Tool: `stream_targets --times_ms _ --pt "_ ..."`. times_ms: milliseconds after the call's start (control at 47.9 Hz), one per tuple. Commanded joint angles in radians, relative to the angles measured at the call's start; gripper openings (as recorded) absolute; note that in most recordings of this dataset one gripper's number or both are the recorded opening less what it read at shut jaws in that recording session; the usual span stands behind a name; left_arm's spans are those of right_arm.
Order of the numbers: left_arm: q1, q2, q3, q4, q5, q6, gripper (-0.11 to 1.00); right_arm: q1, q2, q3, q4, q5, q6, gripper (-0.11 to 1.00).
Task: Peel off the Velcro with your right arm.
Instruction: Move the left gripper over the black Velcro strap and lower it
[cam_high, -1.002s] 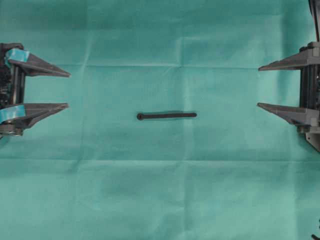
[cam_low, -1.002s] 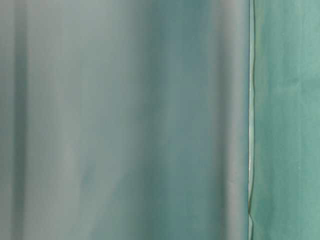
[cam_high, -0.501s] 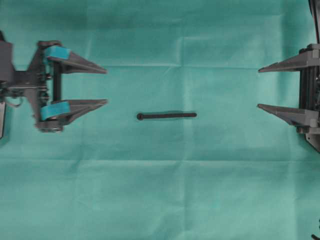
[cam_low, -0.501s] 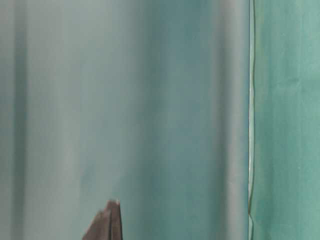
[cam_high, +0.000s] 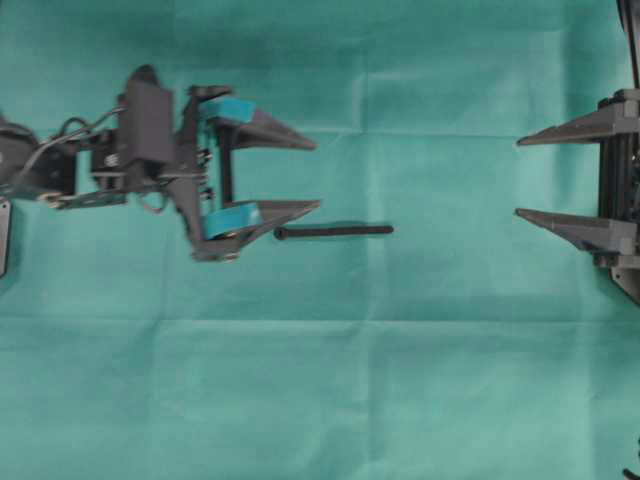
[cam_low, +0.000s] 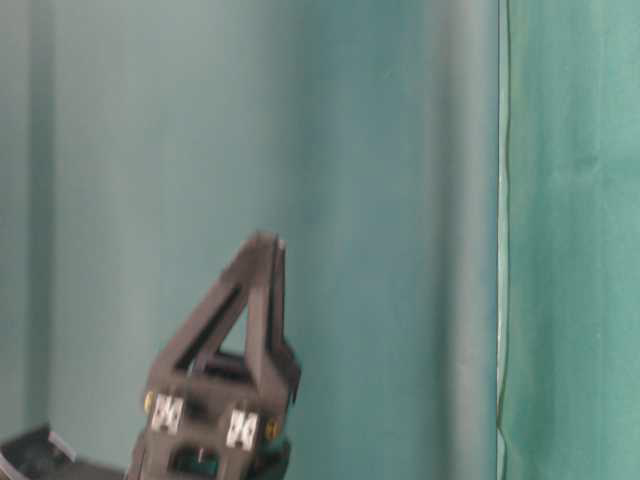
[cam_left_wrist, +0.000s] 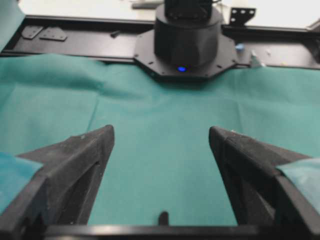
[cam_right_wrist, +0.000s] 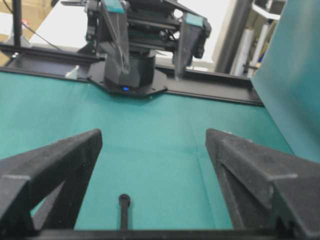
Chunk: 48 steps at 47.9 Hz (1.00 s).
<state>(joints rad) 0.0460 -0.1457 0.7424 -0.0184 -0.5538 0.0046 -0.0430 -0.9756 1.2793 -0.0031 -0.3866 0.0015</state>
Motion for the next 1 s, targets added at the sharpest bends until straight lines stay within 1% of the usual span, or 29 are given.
stream_targets --times_ms 0,146,250,397,501,584,772,877,981 --pt "0.011 0.018 -0.051 0.0 -0.005 0.0 0.89 0.0 0.003 -0.011 0.0 -0.011 0.0 0.66" --pt "0.017 0.04 -0.078 0.0 0.012 -0.002 0.89 0.0 0.0 -0.006 -0.002 -0.011 0.0 0.66" --pt "0.017 0.046 -0.101 0.0 0.075 -0.006 0.89 -0.002 -0.006 -0.002 -0.003 -0.011 0.0 0.66" --pt "0.014 0.063 -0.15 0.0 0.238 -0.008 0.89 0.0 -0.023 0.006 -0.006 -0.011 0.0 0.66" --pt "0.012 0.091 -0.207 0.0 0.396 -0.008 0.89 -0.002 -0.038 0.014 -0.008 -0.011 0.0 0.66" --pt "0.011 0.11 -0.245 0.0 0.497 -0.008 0.89 -0.002 -0.046 0.017 -0.006 -0.011 0.0 0.66" --pt "0.011 0.144 -0.322 0.0 0.687 -0.008 0.89 0.0 -0.046 0.02 -0.006 -0.011 0.002 0.66" --pt "0.012 0.156 -0.348 0.0 0.764 -0.006 0.89 0.0 -0.046 0.018 -0.006 -0.011 0.002 0.66" --pt "0.011 0.17 -0.356 0.0 0.799 -0.006 0.89 -0.002 -0.044 0.018 -0.006 -0.011 0.002 0.66"
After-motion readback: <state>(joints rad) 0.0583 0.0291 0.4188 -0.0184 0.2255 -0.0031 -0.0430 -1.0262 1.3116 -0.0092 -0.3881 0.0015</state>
